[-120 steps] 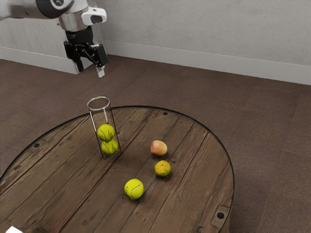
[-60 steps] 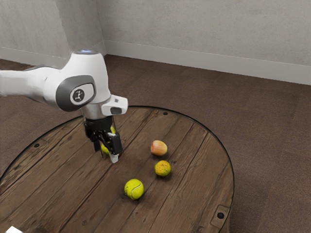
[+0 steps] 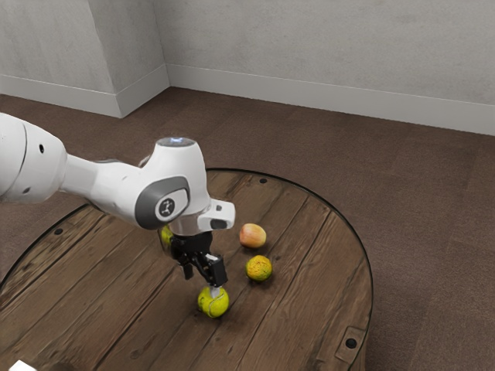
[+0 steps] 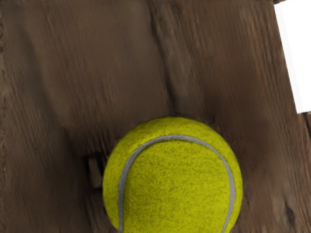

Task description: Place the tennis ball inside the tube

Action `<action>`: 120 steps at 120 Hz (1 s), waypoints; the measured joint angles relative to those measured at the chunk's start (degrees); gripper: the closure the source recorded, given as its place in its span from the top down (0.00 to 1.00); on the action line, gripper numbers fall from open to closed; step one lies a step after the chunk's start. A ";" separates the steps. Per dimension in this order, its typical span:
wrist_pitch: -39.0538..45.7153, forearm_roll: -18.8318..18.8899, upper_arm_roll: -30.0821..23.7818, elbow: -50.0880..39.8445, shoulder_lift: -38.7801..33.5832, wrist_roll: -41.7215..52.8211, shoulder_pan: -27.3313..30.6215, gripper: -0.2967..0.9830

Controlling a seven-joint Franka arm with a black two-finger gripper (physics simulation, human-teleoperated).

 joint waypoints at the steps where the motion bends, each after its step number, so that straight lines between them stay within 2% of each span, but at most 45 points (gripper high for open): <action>1: 0.23 -0.02 0.00 0.01 0.23 0.00 0.01 0.77; 54: 6.44 -0.79 0.02 -0.38 6.51 -0.03 -1.27 0.76; 58: 6.62 -0.82 0.02 -0.38 6.61 -0.05 -1.50 0.73; 68: 6.95 -0.84 0.03 -0.38 6.70 -0.23 -1.81 0.59; 82: 7.15 -0.41 0.04 -0.38 6.51 -0.79 -1.93 0.52; 120: 1.71 0.38 0.52 -0.15 -5.43 -2.32 -1.90 0.45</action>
